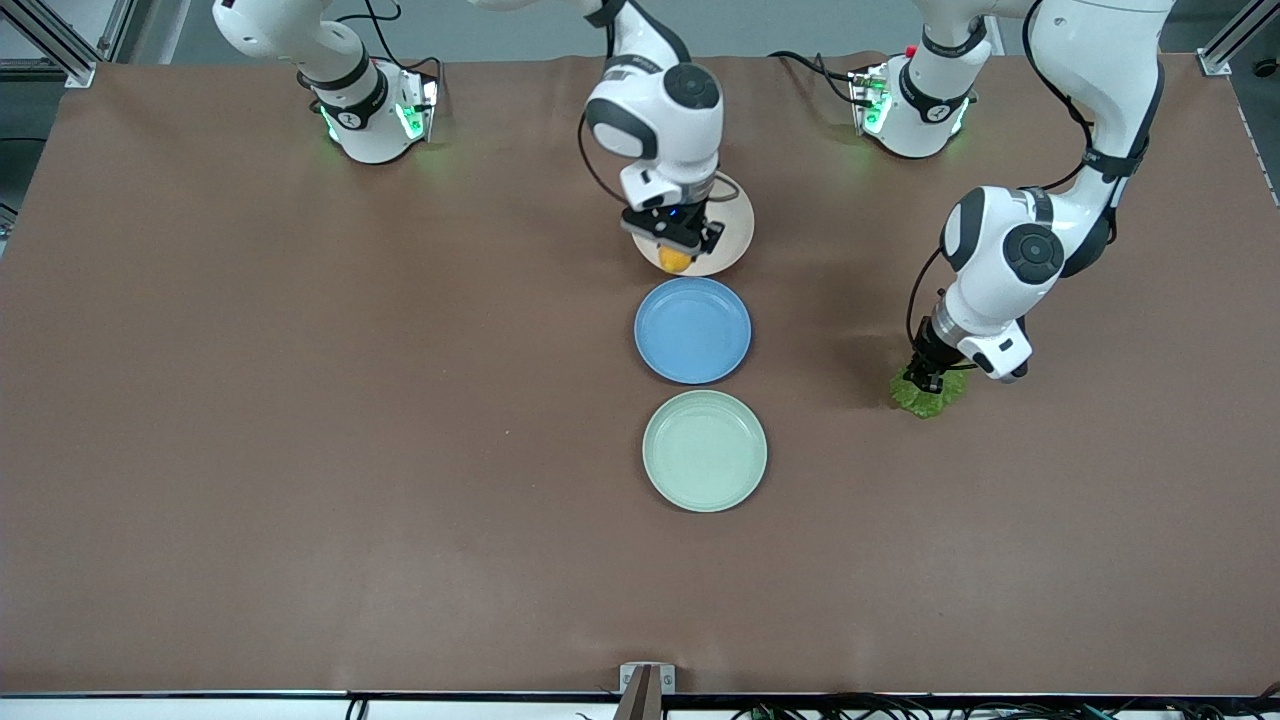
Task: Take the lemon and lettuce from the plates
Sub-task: 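Carry the lettuce aside with the left gripper while the right gripper lifts the lemon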
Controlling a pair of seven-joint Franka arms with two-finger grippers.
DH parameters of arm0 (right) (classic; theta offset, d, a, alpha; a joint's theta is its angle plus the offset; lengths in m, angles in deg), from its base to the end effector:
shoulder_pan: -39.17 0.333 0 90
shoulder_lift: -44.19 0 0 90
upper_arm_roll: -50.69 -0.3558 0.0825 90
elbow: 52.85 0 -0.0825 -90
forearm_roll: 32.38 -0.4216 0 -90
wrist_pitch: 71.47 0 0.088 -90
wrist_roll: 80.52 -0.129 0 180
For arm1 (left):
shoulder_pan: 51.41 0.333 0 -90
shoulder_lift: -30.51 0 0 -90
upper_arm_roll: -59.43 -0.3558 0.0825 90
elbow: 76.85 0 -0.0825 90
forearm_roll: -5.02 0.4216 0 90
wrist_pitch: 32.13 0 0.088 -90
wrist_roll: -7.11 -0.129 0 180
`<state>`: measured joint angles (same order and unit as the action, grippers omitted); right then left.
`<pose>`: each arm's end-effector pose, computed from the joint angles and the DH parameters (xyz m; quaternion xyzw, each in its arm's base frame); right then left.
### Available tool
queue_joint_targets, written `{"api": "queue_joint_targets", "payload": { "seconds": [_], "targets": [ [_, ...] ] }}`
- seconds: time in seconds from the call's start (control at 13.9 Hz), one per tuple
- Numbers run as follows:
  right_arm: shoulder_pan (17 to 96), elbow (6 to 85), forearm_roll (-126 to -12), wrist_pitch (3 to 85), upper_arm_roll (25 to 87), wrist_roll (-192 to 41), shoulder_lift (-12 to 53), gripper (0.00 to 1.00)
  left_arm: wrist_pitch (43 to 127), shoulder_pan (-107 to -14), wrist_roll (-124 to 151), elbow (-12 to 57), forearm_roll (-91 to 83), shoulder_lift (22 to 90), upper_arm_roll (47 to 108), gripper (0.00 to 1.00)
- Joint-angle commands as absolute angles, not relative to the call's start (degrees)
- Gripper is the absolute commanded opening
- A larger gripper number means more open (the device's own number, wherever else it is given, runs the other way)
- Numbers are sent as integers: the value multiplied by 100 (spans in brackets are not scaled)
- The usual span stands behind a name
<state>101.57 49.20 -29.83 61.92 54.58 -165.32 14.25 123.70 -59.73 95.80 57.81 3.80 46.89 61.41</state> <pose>0.3684 0.6056 0.2534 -0.9775 0.2079 -0.0355 0.0015 0.5454 -0.0990 0.2010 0.7677 0.6394 0.0199 0.0380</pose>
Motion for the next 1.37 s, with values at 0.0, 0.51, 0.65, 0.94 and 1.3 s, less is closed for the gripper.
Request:
{"api": "queue_joint_targets", "payload": {
  "seconds": [0.0, 0.51, 0.65, 0.94, 1.3],
  "targets": [
    [9377, 5585, -2904, 6238, 5359, -15431, 1931, 0, 12502, -5940, 9447, 5824, 283, 4730, 6172, 1],
    [7136, 7185, -2921, 6291, 5359, -12030, 3143, 0, 12449, -5932, 9552, 5622, 300, 4599, 6172, 100],
    [6609, 7370, -2921, 6282, 5359, -11238, 3372, 0, 12449, -5940, 9535, 5429, 318, 4537, 6180, 100],
    [5676, 7511, -2965, 6256, 5350, -9830, 3557, 0, 12458, -5967, 9491, 4955, 335, 4554, 6207, 100],
    [5008, 7538, -2983, 6282, 5341, -8837, 3540, 0, 12414, -5967, 7686, 4804, 731, 4546, 6207, 100]
  ]
}}
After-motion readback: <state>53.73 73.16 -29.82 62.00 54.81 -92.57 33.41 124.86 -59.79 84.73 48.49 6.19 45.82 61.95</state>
